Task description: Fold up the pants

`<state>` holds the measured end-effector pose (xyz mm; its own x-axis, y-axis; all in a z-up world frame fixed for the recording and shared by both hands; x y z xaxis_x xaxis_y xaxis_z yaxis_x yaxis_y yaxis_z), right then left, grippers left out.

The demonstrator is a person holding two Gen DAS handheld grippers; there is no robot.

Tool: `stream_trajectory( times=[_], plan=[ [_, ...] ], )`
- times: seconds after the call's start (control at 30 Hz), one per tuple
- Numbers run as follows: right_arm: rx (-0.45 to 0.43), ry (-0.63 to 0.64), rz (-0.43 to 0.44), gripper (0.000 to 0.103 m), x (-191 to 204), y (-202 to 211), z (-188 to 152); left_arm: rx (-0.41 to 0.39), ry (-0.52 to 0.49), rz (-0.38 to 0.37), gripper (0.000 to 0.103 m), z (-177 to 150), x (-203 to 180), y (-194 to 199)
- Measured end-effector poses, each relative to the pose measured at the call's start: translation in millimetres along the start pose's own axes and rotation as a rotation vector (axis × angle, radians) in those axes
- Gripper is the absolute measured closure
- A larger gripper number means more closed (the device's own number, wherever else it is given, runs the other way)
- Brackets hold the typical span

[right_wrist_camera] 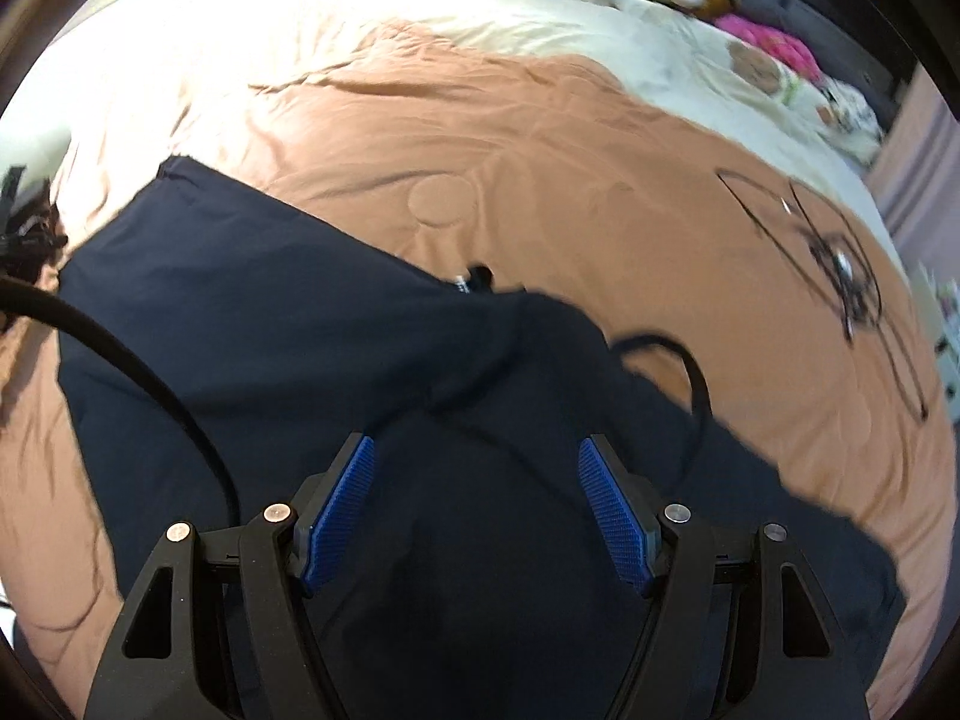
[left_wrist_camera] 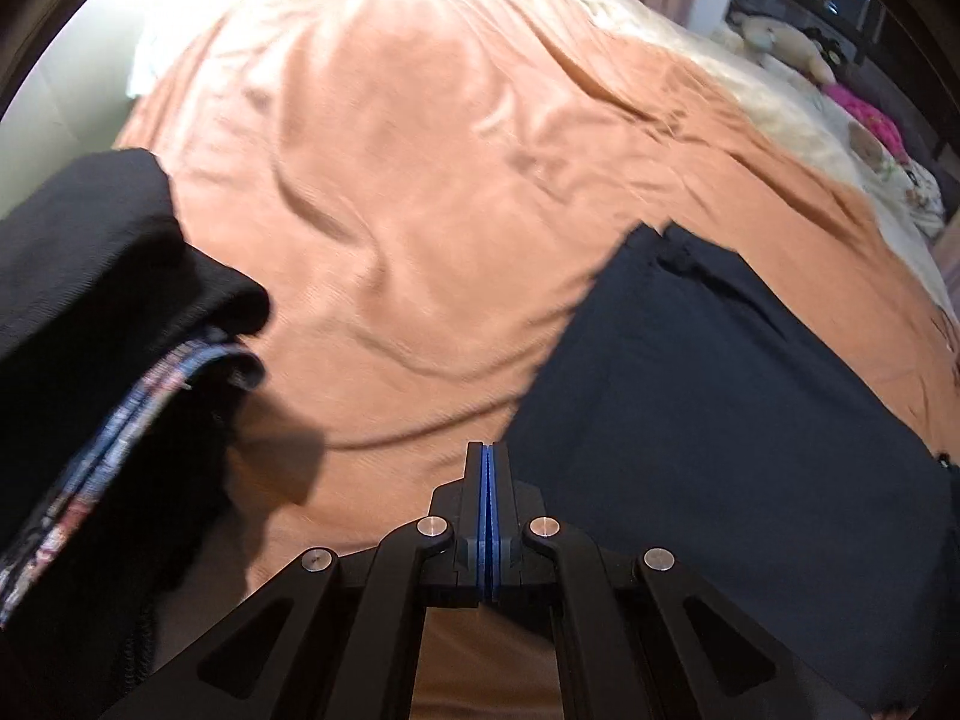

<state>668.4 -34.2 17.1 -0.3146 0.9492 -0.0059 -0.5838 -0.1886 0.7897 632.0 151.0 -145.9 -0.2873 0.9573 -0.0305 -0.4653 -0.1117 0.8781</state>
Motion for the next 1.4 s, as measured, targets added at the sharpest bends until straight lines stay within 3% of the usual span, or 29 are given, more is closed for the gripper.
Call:
stream_trajectory(
  times=[0.07,0.13,0.2,0.33,0.67,0.7,0.77,0.83,1.07,1.17,1.27,1.37,1.4],
  plan=[
    [-0.014,-0.033,-0.006,0.034,-6.8,14.2,-12.9,0.01,-0.017,-0.035,0.098,-4.6,-4.6,2.7],
    [-0.028,-0.077,0.013,0.034,-12.9,27.4,-27.1,0.014,-0.029,-0.049,0.073,-8.2,-8.4,4.2],
    [-0.055,-0.126,0.051,0.034,-20.5,42.0,-41.5,0.003,-0.03,-0.052,0.06,-10.3,-10.4,5.6],
    [-0.11,-0.205,0.031,0.022,-36.4,66.0,-71.4,0.024,-0.028,-0.072,0.06,-13.7,-12.4,1.0],
    [-0.143,-0.436,0.002,0.021,-63.7,96.4,-158.8,0.073,-0.078,-0.05,0.06,-16.5,-24.3,-21.6],
    [-0.145,-0.464,0.001,0.021,-67.0,97.7,-169.2,0.079,-0.083,-0.048,0.062,-16.8,-24.3,-25.0],
    [-0.146,-0.498,-0.004,0.021,-69.5,102.6,-185.4,0.071,-0.105,-0.032,0.096,-16.8,-26.3,-25.8],
    [-0.143,-0.522,-0.009,0.021,-73.2,104.5,-196.8,0.064,-0.118,-0.019,0.1,-14.4,-28.1,-22.4],
    [-0.158,-0.6,-0.003,0.021,-86.1,107.6,-210.5,-0.012,-0.1,0.085,0.1,12.6,-13.3,-4.1],
    [-0.173,-0.63,0.001,0.021,-90.2,108.1,-213.2,-0.002,-0.112,0.129,0.1,17.0,-12.9,-14.9],
    [-0.183,-0.676,0.037,0.021,-95.4,104.7,-217.5,0.042,-0.119,0.126,0.099,14.9,-13.6,-28.9],
    [-0.184,-0.705,0.06,0.021,-100.1,99.6,-224.9,0.042,-0.107,0.119,0.078,8.6,-12.0,-22.1],
    [-0.185,-0.717,0.068,0.021,-102.0,97.6,-226.6,0.04,-0.098,0.099,0.065,5.4,-11.6,-17.3]
  ],
)
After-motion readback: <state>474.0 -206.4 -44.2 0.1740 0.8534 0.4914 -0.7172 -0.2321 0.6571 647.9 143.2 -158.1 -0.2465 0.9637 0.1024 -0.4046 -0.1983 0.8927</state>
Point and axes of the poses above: each gripper's, at about its wrist camera, not at the fingertips, and y roughly against the way its jaws point, x to its left, z to its top, the point moved 3 cm from there along -y, roughly the way its jaws point, and after that the axes turned 5 degrees about z, right-handed, at the moved point
